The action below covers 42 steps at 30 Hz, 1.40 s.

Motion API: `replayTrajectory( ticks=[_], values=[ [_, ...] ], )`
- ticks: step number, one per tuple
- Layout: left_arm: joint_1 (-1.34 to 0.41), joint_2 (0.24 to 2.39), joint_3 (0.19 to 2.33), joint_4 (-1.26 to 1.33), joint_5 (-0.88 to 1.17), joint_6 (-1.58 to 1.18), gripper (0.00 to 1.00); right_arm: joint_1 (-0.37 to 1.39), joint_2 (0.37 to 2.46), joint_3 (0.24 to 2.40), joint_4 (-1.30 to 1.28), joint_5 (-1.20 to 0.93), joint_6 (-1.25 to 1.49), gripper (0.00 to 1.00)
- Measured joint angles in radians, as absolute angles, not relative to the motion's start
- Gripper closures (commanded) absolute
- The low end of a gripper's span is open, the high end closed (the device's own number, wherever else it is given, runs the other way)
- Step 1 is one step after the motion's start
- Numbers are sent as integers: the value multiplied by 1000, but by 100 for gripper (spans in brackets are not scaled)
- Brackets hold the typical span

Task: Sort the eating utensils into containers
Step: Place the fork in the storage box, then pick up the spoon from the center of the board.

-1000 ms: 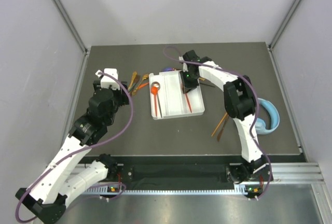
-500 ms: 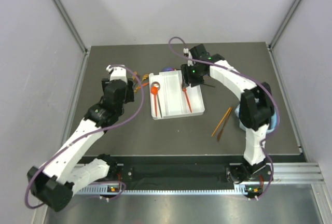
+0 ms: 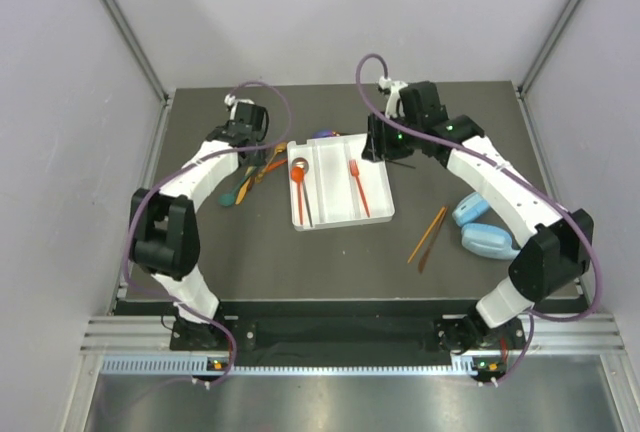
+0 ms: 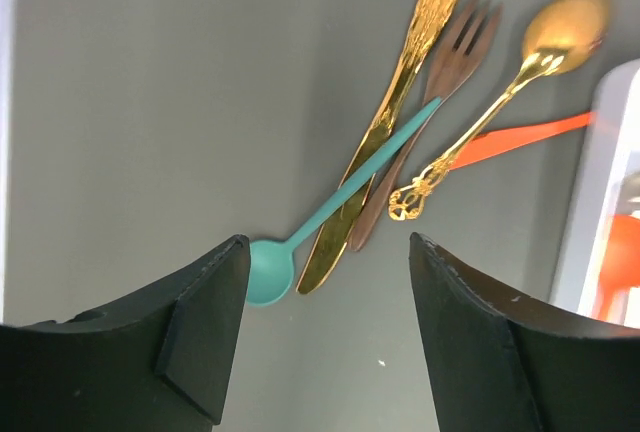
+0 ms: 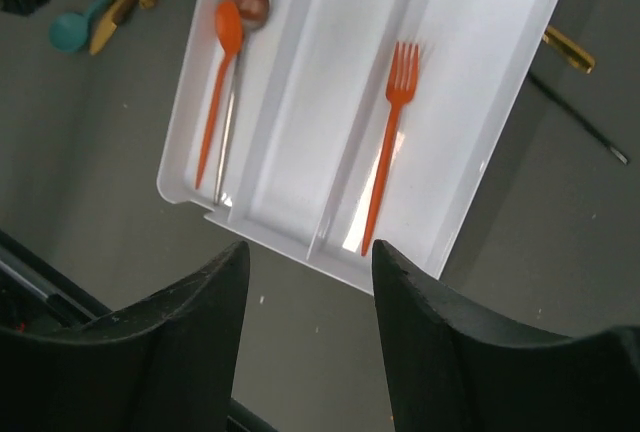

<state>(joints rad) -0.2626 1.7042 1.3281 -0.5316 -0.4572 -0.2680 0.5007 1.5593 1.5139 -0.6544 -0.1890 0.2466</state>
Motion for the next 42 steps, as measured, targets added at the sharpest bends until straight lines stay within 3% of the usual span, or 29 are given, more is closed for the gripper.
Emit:
replayTrajectory(
  ticks=[10, 33, 34, 37, 38, 42],
  values=[
    [-149, 1811, 1290, -526, -395, -272, 38, 471, 1565, 1352, -650, -205, 240, 48],
    [-155, 1924, 1310, -525, -332, -273, 43, 435, 1534, 1316, -611, -246, 239, 48],
    [-155, 1931, 1316, -524, -333, -272, 45, 433, 1534, 1316, -613, -247, 239, 48],
    [-156, 1941, 1325, -519, -337, -275, 72, 427, 1534, 1315, -613, -255, 238, 48],
    [-156, 1942, 1325, -522, -338, -281, 99, 426, 1533, 1314, -612, -257, 238, 48],
    [-156, 1946, 1325, -524, -356, -276, 100, 418, 1527, 1297, -606, -263, 237, 48]
  ],
)
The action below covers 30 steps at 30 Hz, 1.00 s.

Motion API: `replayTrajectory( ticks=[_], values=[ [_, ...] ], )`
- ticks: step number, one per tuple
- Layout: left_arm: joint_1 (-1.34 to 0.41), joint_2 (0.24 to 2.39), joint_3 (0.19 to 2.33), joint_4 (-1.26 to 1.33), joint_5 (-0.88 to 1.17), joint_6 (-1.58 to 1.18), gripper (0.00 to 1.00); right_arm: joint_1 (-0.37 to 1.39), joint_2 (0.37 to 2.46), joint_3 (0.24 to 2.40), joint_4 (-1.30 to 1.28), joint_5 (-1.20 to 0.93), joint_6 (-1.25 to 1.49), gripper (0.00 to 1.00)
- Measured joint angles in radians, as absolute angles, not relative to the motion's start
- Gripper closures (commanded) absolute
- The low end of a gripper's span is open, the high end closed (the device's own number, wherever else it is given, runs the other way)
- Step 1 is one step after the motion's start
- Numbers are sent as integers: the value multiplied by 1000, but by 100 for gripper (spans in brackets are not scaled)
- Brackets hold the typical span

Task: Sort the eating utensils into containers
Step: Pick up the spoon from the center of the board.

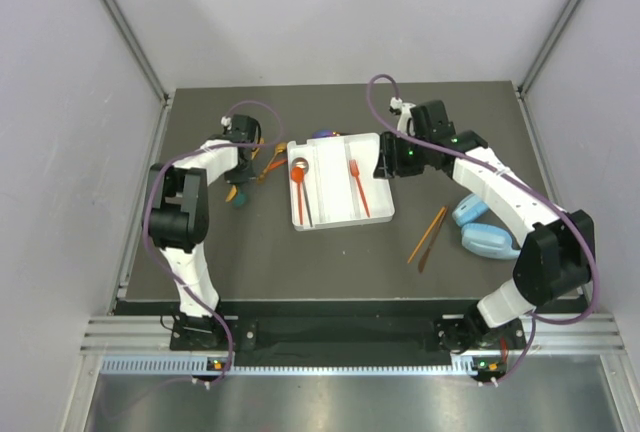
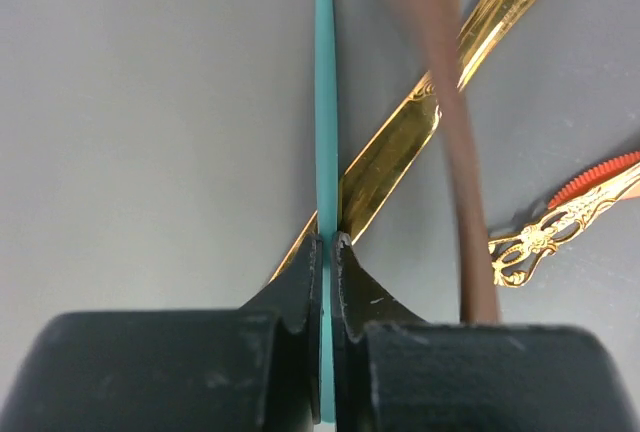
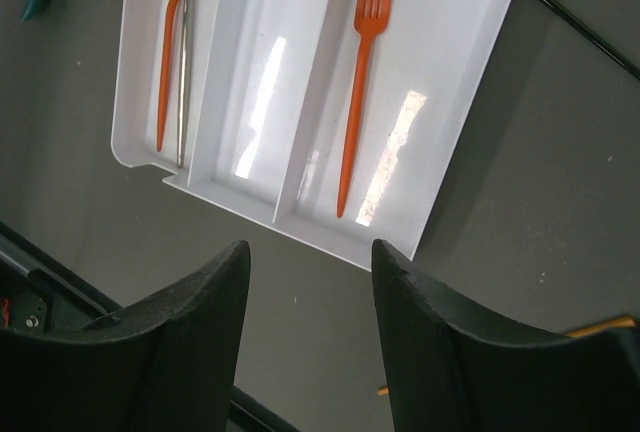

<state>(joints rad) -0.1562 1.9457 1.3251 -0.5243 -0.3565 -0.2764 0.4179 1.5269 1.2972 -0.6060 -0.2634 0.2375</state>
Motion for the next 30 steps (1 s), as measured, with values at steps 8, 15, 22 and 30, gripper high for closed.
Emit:
replayTrajectory(
  ticks=[8, 15, 22, 30],
  values=[
    [-156, 1925, 1307, -528, -356, -274, 100, 415, 1526, 1283, -594, -286, 238, 48],
    [-156, 1804, 1259, -546, -287, -270, 100, 415, 1526, 1278, -583, -294, 239, 48],
    [-159, 1592, 1249, -559, -173, -265, 100, 415, 1530, 1247, -564, -293, 240, 49],
    [-511, 1497, 1249, -608, -121, -124, 100, 400, 1554, 1237, -546, -259, 257, 50]
  ],
)
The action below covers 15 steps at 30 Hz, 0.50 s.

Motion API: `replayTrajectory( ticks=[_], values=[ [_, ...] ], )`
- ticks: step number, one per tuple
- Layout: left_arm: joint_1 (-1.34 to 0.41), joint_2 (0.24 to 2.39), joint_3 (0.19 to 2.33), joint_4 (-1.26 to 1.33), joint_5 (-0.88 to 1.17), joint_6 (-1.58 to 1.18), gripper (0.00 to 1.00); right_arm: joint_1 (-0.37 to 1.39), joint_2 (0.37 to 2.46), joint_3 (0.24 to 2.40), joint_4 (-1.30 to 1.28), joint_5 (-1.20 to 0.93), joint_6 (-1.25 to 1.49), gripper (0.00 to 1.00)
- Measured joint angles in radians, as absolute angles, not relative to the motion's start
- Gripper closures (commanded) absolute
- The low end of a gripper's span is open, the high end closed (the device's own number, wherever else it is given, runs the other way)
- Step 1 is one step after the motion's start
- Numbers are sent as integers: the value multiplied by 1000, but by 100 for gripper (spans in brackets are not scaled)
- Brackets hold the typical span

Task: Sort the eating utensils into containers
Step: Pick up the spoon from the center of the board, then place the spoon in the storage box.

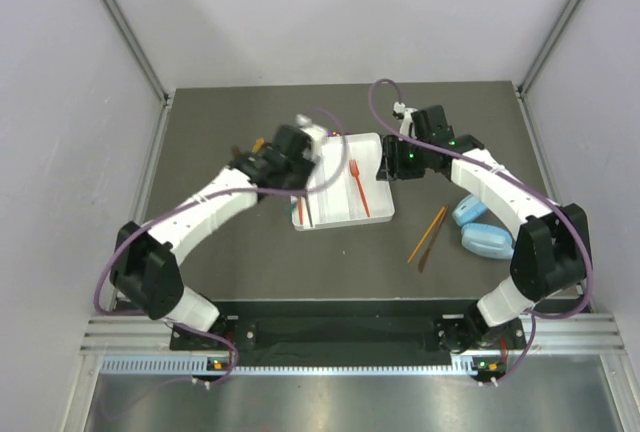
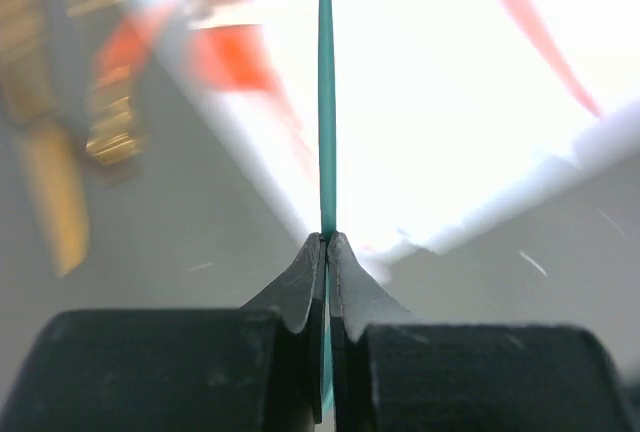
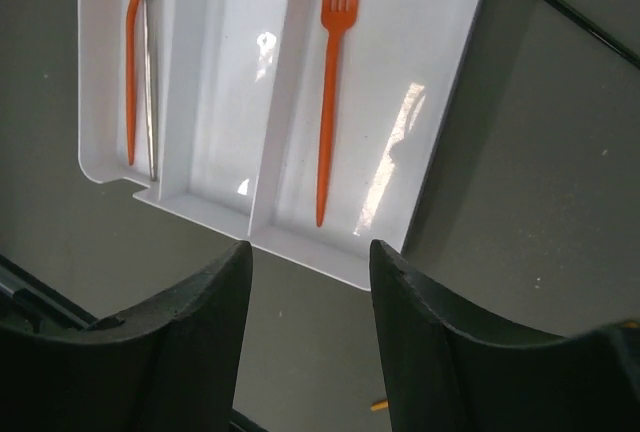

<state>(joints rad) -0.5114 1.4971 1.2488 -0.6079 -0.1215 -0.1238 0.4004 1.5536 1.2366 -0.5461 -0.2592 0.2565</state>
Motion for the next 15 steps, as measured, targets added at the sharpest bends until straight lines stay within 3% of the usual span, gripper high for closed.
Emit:
replayTrajectory(
  ticks=[5, 15],
  values=[
    [-818, 1497, 1226, -606, -11, -27, 100, 365, 1555, 1237, -541, -237, 266, 49],
    [-955, 1654, 1198, -615, 88, 56, 100, 291, 1527, 1202, -540, -179, 286, 50]
  ],
)
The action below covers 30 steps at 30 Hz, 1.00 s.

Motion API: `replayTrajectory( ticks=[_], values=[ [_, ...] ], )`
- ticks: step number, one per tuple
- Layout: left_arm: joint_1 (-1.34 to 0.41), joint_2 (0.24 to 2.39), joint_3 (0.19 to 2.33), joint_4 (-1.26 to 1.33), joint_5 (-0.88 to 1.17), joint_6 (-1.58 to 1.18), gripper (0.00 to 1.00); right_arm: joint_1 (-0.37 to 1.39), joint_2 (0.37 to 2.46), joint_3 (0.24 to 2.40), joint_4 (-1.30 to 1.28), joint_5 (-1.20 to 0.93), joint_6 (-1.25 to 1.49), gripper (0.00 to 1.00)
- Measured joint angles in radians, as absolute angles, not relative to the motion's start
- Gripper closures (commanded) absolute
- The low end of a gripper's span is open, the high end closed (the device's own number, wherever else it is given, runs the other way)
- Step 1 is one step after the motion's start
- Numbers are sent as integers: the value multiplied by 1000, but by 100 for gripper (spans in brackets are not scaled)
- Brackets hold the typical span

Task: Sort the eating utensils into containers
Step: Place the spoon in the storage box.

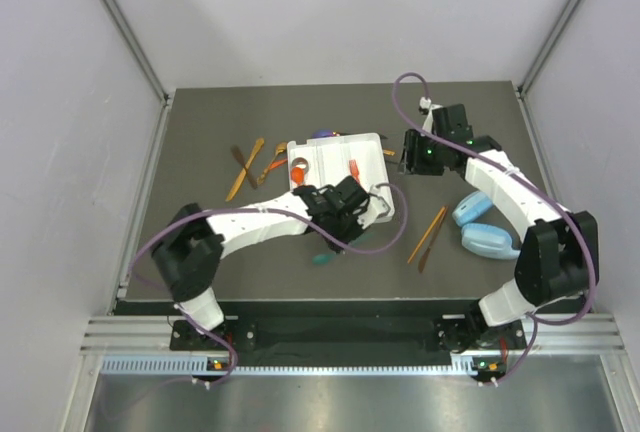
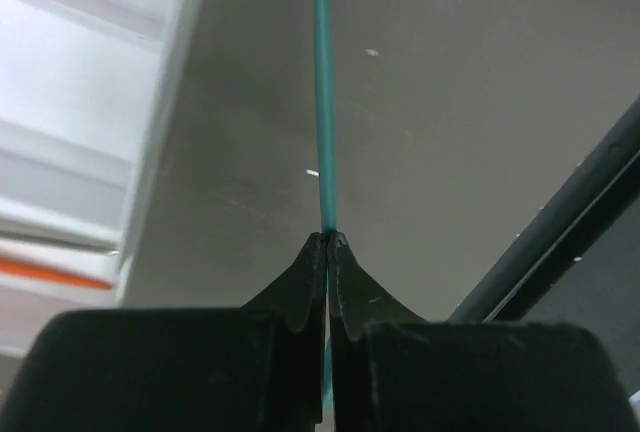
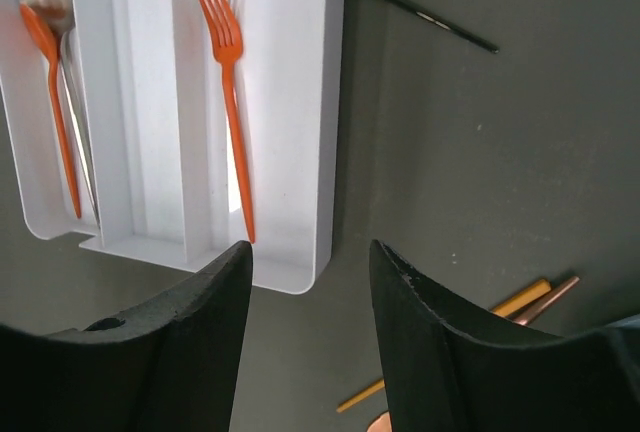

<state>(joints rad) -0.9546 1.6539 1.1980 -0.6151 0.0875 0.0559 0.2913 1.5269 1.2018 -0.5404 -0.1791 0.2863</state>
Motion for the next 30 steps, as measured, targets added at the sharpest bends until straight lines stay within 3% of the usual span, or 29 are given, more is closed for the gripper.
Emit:
replayTrajectory(
  ticks=[5, 12, 13, 20, 30],
  values=[
    [-997, 1831, 1209, -648, 115, 74, 100, 264, 1491, 1202, -539, -161, 300, 50],
    [-1023, 1859, 1243, -656, 104, 81, 100, 246, 1486, 1195, -539, -156, 300, 49],
    [-1023, 1859, 1242, -655, 102, 80, 86, 245, 1485, 1193, -539, -156, 300, 48],
    [-1028, 1772, 1145, -596, -11, 64, 44, 245, 1463, 1179, -538, -194, 272, 45],
    [-895, 1239, 1043, -435, -83, 3, 44, 295, 1366, 1101, -525, -253, 214, 45]
  ],
)
